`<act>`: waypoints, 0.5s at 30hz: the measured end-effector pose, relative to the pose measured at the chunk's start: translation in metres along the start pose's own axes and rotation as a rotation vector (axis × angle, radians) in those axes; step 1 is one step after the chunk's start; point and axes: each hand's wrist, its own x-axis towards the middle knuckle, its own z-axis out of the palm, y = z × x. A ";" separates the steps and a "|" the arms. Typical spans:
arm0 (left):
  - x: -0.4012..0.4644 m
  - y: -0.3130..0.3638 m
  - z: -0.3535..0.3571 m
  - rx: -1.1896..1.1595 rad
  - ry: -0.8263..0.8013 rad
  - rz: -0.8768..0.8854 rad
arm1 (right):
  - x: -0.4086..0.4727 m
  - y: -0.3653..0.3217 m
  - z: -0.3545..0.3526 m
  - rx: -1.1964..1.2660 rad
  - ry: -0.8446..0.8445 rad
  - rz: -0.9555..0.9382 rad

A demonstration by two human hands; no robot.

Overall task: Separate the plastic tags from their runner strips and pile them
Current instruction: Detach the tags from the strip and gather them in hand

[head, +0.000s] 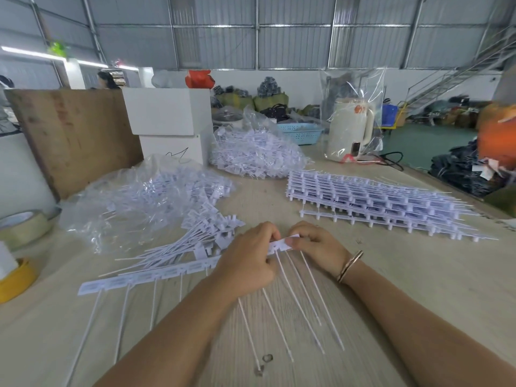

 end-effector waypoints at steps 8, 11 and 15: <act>0.001 -0.004 -0.001 0.159 0.073 -0.036 | -0.001 0.004 0.000 0.037 -0.057 -0.017; 0.001 -0.005 -0.002 0.160 0.044 -0.016 | -0.001 0.006 0.001 0.012 -0.092 -0.034; -0.001 -0.009 -0.004 0.157 0.000 -0.042 | -0.002 0.007 0.002 -0.017 -0.082 -0.040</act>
